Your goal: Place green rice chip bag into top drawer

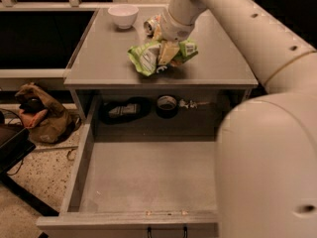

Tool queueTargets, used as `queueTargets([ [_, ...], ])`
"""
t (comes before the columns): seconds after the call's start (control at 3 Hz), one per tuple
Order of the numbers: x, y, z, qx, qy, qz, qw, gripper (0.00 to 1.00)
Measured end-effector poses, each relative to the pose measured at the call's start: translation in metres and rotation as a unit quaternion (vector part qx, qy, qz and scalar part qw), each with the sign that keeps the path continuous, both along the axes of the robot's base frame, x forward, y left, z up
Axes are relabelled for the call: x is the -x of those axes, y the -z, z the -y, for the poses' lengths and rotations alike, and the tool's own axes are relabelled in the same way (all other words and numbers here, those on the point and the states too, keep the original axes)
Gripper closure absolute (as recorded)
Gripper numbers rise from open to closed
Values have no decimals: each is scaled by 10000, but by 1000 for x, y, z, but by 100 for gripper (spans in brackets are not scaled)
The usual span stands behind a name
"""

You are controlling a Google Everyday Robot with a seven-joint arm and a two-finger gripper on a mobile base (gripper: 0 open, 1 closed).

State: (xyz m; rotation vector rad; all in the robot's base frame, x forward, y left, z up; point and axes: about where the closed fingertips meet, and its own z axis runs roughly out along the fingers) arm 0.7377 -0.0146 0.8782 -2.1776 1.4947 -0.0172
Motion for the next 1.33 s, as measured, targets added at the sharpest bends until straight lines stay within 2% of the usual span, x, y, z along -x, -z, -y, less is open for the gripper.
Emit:
queueTargets([
  [0.33,51,-35,18,-270,-6,246,9993,100],
  [0.67,96,-43,33,-380,25,199,9991,100],
  [1.0,136,-19,34,-676,-216,-119,9974,100],
  [1.33,136,-19,34,-676,-216,-119,9974,100],
])
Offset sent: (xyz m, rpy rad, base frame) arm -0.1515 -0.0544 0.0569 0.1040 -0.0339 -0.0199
